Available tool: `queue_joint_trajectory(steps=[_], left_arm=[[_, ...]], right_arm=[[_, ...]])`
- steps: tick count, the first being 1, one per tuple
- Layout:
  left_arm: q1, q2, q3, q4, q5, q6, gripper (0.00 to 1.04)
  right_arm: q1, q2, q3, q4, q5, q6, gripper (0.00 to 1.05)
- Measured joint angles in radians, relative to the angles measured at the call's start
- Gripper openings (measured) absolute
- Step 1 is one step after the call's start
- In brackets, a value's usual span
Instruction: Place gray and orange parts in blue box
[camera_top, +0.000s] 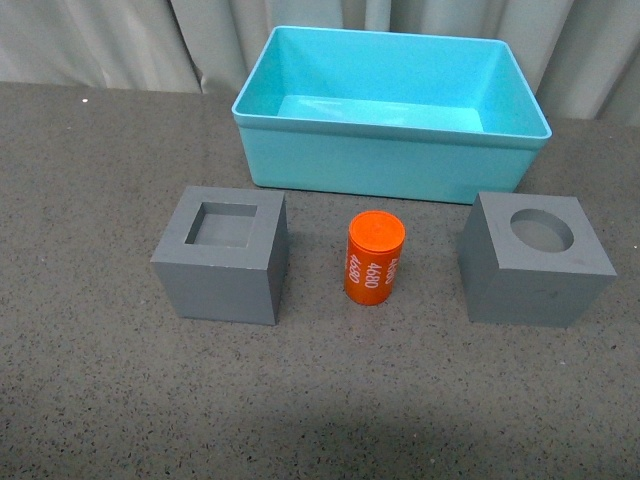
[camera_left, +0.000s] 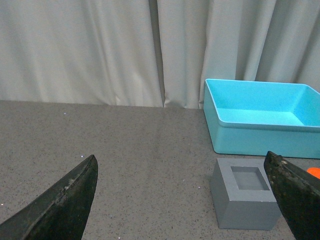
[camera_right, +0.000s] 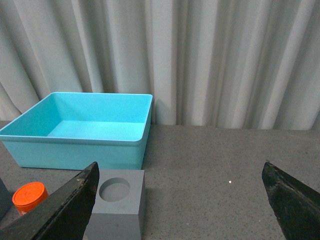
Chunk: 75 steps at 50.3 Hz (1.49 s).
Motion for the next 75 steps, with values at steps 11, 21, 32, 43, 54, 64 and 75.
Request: queue_joint_trajectory(steps=[11, 21, 32, 43, 54, 64, 75], left_arm=[[0.000, 0.000, 0.000, 0.000, 0.000, 0.000, 0.98], [0.000, 0.000, 0.000, 0.000, 0.000, 0.000, 0.98], [0.000, 0.000, 0.000, 0.000, 0.000, 0.000, 0.98], [0.000, 0.000, 0.000, 0.000, 0.000, 0.000, 0.98], [0.000, 0.000, 0.000, 0.000, 0.000, 0.000, 0.98], [0.000, 0.000, 0.000, 0.000, 0.000, 0.000, 0.98], [0.000, 0.000, 0.000, 0.000, 0.000, 0.000, 0.98]], right_arm=[[0.000, 0.000, 0.000, 0.000, 0.000, 0.000, 0.95], [0.000, 0.000, 0.000, 0.000, 0.000, 0.000, 0.95], [0.000, 0.000, 0.000, 0.000, 0.000, 0.000, 0.95], [0.000, 0.000, 0.000, 0.000, 0.000, 0.000, 0.95], [0.000, 0.000, 0.000, 0.000, 0.000, 0.000, 0.95], [0.014, 0.009, 0.003, -0.017, 0.036, -0.039, 0.95], [0.066, 0.485, 0.074, 0.252, 0.071, -0.262, 0.95]])
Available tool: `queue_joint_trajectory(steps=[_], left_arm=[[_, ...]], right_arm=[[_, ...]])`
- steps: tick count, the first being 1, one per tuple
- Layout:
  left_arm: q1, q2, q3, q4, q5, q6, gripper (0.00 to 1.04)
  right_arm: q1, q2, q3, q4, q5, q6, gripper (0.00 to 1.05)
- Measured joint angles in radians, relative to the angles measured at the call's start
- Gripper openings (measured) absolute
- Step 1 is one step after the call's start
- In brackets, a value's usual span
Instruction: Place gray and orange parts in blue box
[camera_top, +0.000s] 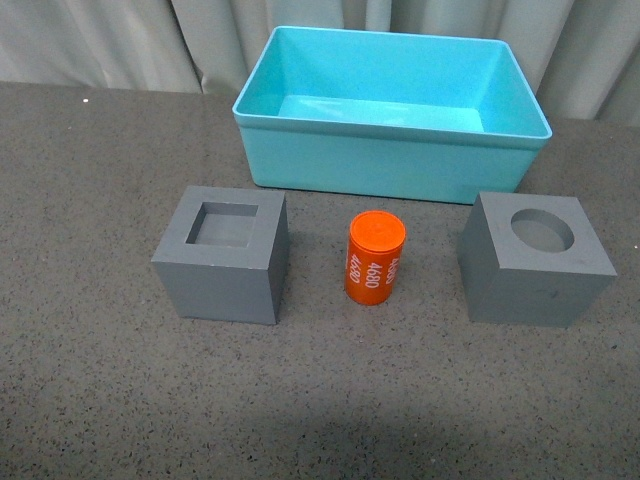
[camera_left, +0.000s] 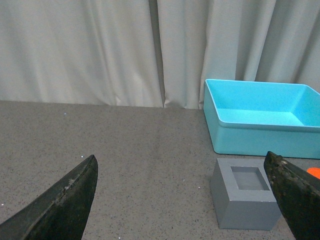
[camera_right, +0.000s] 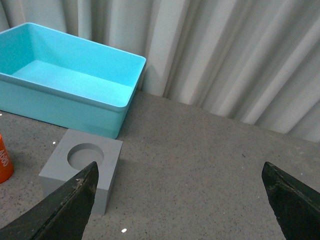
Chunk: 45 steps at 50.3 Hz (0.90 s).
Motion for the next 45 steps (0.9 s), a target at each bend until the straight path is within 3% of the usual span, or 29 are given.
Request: queue_joint_trajectory(steps=[11, 31, 45], left_arm=[[0.000, 0.000, 0.000, 0.000, 0.000, 0.000, 0.98], [0.000, 0.000, 0.000, 0.000, 0.000, 0.000, 0.98], [0.000, 0.000, 0.000, 0.000, 0.000, 0.000, 0.98]], right_arm=[[-0.004, 0.490, 0.148, 0.170, -0.018, 0.053, 0.95], [0.040, 1.091, 0.529, -0.018, -0.042, 0.265, 0.95], [0.045, 1.219, 0.621, -0.100, -0.050, 0.317, 0.95]])
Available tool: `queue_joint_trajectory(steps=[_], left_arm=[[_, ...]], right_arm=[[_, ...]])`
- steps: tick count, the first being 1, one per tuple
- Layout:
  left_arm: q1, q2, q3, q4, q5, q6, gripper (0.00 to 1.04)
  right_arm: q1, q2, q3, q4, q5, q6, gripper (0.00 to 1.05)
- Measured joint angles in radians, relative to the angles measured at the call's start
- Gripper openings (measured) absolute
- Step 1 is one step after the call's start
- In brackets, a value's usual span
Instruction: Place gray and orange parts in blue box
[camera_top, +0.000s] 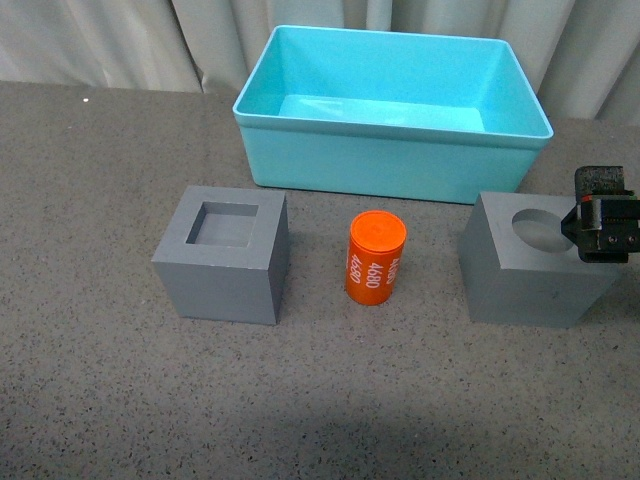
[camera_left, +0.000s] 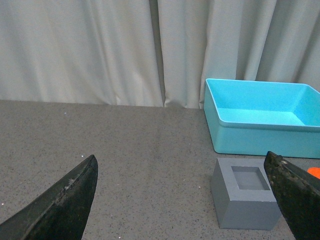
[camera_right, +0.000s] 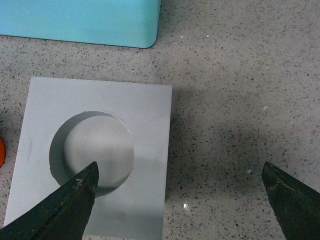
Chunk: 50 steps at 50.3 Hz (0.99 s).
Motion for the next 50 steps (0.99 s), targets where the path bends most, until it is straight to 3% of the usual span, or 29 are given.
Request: queue_joint_trajectory(steps=[12, 29, 33, 50], left_arm=[[0.000, 0.000, 0.000, 0.000, 0.000, 0.000, 0.98], [0.000, 0.000, 0.000, 0.000, 0.000, 0.000, 0.98], [0.000, 0.000, 0.000, 0.000, 0.000, 0.000, 0.98], [0.000, 0.000, 0.000, 0.000, 0.000, 0.000, 0.98]], right_arm=[[0.004, 0.071, 0.054, -0.043, -0.017, 0.050, 0.91], [0.013, 0.122, 0.096, -0.077, -0.007, 0.099, 0.29], [0.013, 0.118, 0.098, -0.085, -0.009, 0.104, 0.20], [-0.024, 0.016, 0.016, -0.079, -0.080, 0.111, 0.17]])
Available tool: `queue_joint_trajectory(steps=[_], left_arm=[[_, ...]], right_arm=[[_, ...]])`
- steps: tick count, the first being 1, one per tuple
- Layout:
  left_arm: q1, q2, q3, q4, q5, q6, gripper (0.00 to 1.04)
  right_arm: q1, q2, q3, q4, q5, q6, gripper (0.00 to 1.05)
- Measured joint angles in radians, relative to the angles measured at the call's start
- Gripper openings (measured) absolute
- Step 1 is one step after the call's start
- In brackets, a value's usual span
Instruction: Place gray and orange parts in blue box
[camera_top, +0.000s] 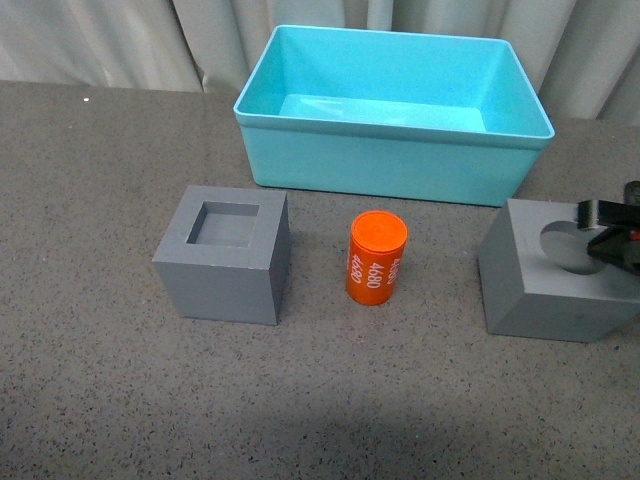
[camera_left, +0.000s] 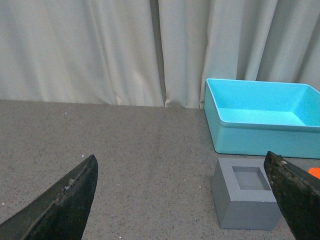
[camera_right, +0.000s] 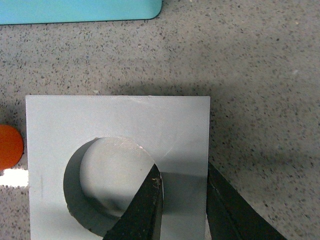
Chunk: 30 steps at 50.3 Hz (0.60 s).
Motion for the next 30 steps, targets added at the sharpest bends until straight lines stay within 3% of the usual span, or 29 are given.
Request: queue_joint_trajectory(steps=[12, 30], left_arm=[[0.000, 0.000, 0.000, 0.000, 0.000, 0.000, 0.98], [0.000, 0.000, 0.000, 0.000, 0.000, 0.000, 0.98]], right_arm=[[-0.038, -0.259, -0.044, 0.037, -0.115, -0.017, 0.17], [0.031, -0.192, 0.138, 0.204, -0.042, -0.036, 0.17]])
